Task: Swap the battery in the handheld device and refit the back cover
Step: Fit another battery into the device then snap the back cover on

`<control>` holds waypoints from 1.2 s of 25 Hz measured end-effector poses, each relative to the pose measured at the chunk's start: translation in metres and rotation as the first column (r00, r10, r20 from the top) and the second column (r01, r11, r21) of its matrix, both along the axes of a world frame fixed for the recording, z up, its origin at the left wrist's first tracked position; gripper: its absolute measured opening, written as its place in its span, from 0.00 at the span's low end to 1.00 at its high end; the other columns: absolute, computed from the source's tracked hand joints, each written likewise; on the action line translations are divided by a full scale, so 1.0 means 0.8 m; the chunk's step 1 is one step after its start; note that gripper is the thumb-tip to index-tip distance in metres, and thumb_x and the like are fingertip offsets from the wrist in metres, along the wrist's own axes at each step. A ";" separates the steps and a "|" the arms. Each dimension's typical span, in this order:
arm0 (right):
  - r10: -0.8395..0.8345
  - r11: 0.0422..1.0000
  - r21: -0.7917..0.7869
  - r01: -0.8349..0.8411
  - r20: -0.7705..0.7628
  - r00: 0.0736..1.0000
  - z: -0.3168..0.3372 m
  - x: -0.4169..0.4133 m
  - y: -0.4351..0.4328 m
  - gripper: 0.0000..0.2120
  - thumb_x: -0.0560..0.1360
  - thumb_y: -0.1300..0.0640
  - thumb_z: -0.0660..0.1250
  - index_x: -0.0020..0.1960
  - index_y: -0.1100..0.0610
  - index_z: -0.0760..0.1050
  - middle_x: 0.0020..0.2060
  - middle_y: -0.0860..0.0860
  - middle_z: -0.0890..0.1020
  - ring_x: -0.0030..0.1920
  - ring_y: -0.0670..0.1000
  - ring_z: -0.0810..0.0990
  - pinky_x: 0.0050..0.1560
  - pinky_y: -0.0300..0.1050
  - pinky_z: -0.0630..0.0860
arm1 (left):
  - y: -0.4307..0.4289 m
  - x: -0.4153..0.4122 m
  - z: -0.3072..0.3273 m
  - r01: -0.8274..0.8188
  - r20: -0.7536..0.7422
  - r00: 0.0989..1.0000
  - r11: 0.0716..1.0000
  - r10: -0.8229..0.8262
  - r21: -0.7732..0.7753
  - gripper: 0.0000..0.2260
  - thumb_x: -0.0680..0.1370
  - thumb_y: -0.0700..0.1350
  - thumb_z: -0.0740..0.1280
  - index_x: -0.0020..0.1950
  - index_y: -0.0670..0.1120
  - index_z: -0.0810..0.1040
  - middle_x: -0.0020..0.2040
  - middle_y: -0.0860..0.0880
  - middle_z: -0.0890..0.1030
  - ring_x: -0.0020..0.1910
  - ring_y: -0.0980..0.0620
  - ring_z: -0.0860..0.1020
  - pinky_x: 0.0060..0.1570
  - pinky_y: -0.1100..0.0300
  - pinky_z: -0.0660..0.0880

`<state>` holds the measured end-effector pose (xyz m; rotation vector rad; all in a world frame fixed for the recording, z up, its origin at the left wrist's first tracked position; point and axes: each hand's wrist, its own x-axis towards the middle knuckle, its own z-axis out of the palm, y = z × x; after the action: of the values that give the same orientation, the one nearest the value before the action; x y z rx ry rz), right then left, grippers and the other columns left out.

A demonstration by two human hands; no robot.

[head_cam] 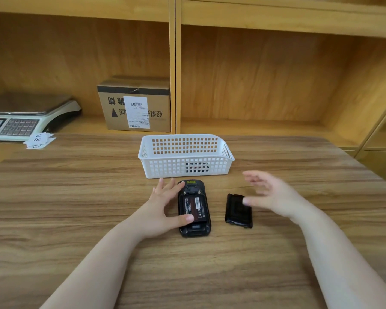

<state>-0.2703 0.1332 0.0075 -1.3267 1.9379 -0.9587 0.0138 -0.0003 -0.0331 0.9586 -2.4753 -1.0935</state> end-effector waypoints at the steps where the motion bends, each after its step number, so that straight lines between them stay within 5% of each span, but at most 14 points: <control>1: 0.108 0.986 0.135 -0.101 -0.047 0.993 -0.005 -0.001 0.003 0.47 0.55 0.43 0.81 0.71 0.37 0.65 0.67 0.38 0.71 0.68 0.43 0.69 0.69 0.46 0.67 | 0.001 0.000 0.000 0.004 0.041 0.999 1.000 -0.004 0.013 0.50 0.64 0.67 0.72 0.78 0.59 0.48 0.79 0.56 0.40 0.74 0.57 0.30 0.76 0.46 0.41; 4: 0.248 0.939 0.283 -0.194 -0.169 0.954 -0.021 0.005 0.010 0.59 0.53 0.39 0.81 0.75 0.33 0.50 0.71 0.35 0.63 0.71 0.40 0.60 0.74 0.46 0.58 | 0.001 -0.002 -0.002 0.046 0.189 0.981 0.998 -0.038 -0.038 0.62 0.56 0.72 0.73 0.78 0.57 0.38 0.76 0.56 0.30 0.74 0.55 0.28 0.76 0.48 0.40; 10: 0.185 0.980 0.120 -0.161 -0.222 0.957 -0.032 0.006 0.012 0.51 0.57 0.43 0.81 0.71 0.29 0.55 0.68 0.35 0.70 0.72 0.43 0.64 0.72 0.45 0.58 | 0.002 -0.006 -0.007 0.141 0.320 0.944 0.973 -0.076 -0.185 0.65 0.54 0.74 0.70 0.77 0.54 0.34 0.77 0.54 0.32 0.76 0.54 0.32 0.75 0.52 0.35; 14: 0.139 0.986 -0.086 -0.146 -0.085 0.987 -0.010 0.028 -0.003 0.52 0.56 0.47 0.82 0.72 0.31 0.57 0.68 0.39 0.71 0.68 0.46 0.71 0.73 0.52 0.63 | 0.004 0.000 0.004 0.054 0.097 0.994 0.998 -0.051 -0.028 0.55 0.58 0.72 0.70 0.78 0.59 0.46 0.78 0.59 0.44 0.74 0.61 0.38 0.75 0.56 0.39; 17: 0.230 0.948 -0.218 -0.233 -0.037 0.972 0.000 0.067 -0.026 0.53 0.55 0.53 0.83 0.70 0.29 0.58 0.68 0.40 0.70 0.55 0.44 0.79 0.62 0.46 0.73 | 0.000 0.003 0.008 -0.022 -0.156 0.988 1.000 0.021 -0.008 0.39 0.68 0.61 0.73 0.76 0.63 0.57 0.74 0.63 0.60 0.75 0.66 0.51 0.75 0.58 0.51; 20: 0.297 0.942 -0.120 -0.315 -0.140 0.944 -0.009 0.098 -0.046 0.52 0.59 0.60 0.81 0.72 0.32 0.59 0.56 0.36 0.73 0.44 0.35 0.76 0.51 0.33 0.72 | -0.006 0.002 -0.001 -0.009 -0.161 0.987 0.999 0.002 -0.041 0.39 0.69 0.61 0.73 0.76 0.63 0.58 0.74 0.63 0.63 0.75 0.65 0.55 0.75 0.57 0.55; 23: 0.267 0.955 -0.104 -0.278 -0.107 0.958 -0.019 0.101 -0.057 0.50 0.60 0.62 0.81 0.70 0.30 0.61 0.44 0.48 0.78 0.34 0.41 0.73 0.43 0.37 0.74 | -0.013 0.000 -0.007 -0.045 -0.190 0.981 0.999 0.043 -0.006 0.39 0.69 0.64 0.70 0.76 0.61 0.58 0.75 0.60 0.65 0.74 0.64 0.59 0.75 0.54 0.59; 27: 0.309 0.935 -0.169 -0.312 -0.042 0.950 -0.030 0.100 -0.062 0.41 0.65 0.68 0.77 0.65 0.35 0.68 0.66 0.37 0.71 0.36 0.42 0.72 0.41 0.36 0.73 | -0.013 -0.010 -0.003 -0.090 -0.238 0.967 0.996 0.088 0.001 0.35 0.71 0.53 0.74 0.74 0.62 0.61 0.73 0.58 0.69 0.72 0.65 0.63 0.73 0.57 0.60; 30: 0.275 0.939 -0.229 -0.257 0.052 0.960 -0.037 0.102 -0.063 0.39 0.66 0.68 0.75 0.60 0.29 0.71 0.57 0.38 0.78 0.38 0.48 0.72 0.46 0.49 0.75 | -0.010 -0.011 0.001 -0.101 -0.260 0.961 0.995 0.097 -0.001 0.35 0.68 0.49 0.77 0.71 0.61 0.66 0.68 0.62 0.73 0.68 0.69 0.67 0.70 0.61 0.64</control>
<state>-0.1887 0.0829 -0.0223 -1.5995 1.5734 -1.0954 0.0051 -0.0081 -0.0326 0.8634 -2.1982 -1.0906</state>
